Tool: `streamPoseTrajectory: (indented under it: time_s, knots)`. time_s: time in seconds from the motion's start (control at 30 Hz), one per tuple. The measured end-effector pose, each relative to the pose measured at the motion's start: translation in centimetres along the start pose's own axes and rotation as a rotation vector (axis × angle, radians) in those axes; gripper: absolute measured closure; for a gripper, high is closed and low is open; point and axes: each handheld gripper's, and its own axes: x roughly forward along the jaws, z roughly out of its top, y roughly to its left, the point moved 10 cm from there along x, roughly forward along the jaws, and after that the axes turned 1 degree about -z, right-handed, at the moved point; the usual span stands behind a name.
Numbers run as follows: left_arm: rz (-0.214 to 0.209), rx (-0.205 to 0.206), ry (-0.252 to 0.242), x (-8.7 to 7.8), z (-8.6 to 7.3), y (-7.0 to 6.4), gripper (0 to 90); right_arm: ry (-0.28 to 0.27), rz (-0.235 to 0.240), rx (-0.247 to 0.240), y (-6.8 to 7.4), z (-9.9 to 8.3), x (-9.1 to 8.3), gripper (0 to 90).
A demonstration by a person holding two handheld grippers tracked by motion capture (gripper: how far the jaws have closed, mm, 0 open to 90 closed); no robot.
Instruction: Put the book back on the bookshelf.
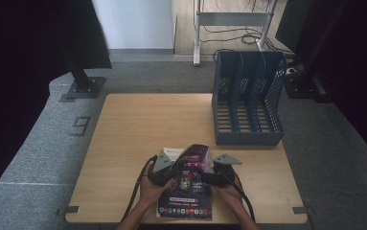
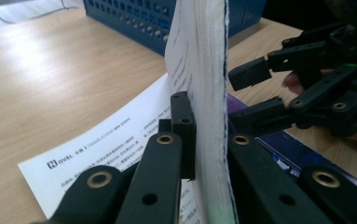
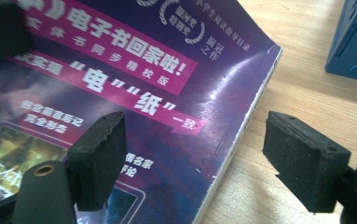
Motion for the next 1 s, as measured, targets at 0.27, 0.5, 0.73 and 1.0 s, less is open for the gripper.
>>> streamPoseTrajectory:
  time_s: [0.27,0.5,0.73,1.0]
  knots:
    - [-0.015,0.027,-0.015,-0.4,0.7,-0.7,87.7,-0.013,0.014,0.003,-0.2,0.3,-0.3,21.3]
    - [-0.019,0.038,-0.026,-1.0,1.3,-1.1,87.7,-0.04,0.032,0.012,-0.2,0.8,-0.6,21.2]
    - [-0.03,0.044,-0.037,-1.2,1.7,-1.5,87.6,-0.042,0.069,0.026,-0.4,1.2,-0.8,19.4]
    - [-0.032,0.043,-0.035,-1.3,1.8,-1.6,87.6,-0.026,0.103,0.04,-0.3,1.1,-0.6,17.2]
